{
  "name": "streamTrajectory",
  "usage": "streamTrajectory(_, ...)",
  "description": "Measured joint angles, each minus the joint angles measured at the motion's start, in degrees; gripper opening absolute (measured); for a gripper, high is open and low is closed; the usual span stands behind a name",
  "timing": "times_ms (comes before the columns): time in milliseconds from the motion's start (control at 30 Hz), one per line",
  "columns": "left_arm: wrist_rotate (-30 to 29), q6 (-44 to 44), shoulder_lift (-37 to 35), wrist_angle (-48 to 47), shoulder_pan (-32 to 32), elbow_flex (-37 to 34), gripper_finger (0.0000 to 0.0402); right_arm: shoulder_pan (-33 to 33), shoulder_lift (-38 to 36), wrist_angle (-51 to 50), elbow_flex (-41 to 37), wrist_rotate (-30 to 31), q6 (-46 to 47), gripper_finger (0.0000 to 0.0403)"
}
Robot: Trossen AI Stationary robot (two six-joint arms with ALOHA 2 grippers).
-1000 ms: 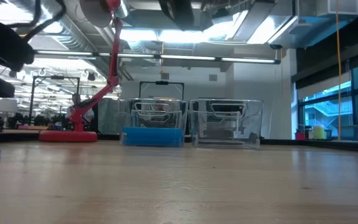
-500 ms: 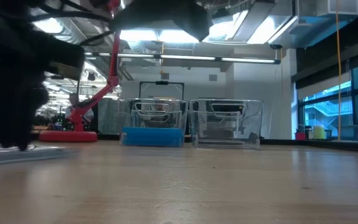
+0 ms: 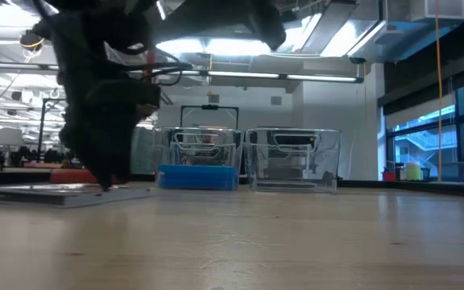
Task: Pick & place jewel cases by type
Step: Put the left black CD case into the right transparent bin
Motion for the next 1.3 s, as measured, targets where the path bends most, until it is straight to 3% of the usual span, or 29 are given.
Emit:
streamTrajectory(633,4.14,4.93,0.02,4.16,3.54,-0.02,0.0276,-2.75,14.51,22.86,-0.07,-0.55,-5.36,0.0126)
streamTrajectory(767,4.13,5.09,0.00,4.14,3.54,0.00,0.0276,-2.64,15.86,22.80,-0.07,0.46,-5.49,0.0126)
streamTrajectory(933,4.13,5.09,-0.04,4.09,3.54,0.00,0.0276,-2.93,16.72,22.73,-0.04,5.83,-6.78,0.0126)
streamTrajectory(1300,4.20,5.09,-0.07,3.66,3.51,0.05,0.0276,-3.64,20.22,23.85,0.54,2.99,-7.40,0.0126)
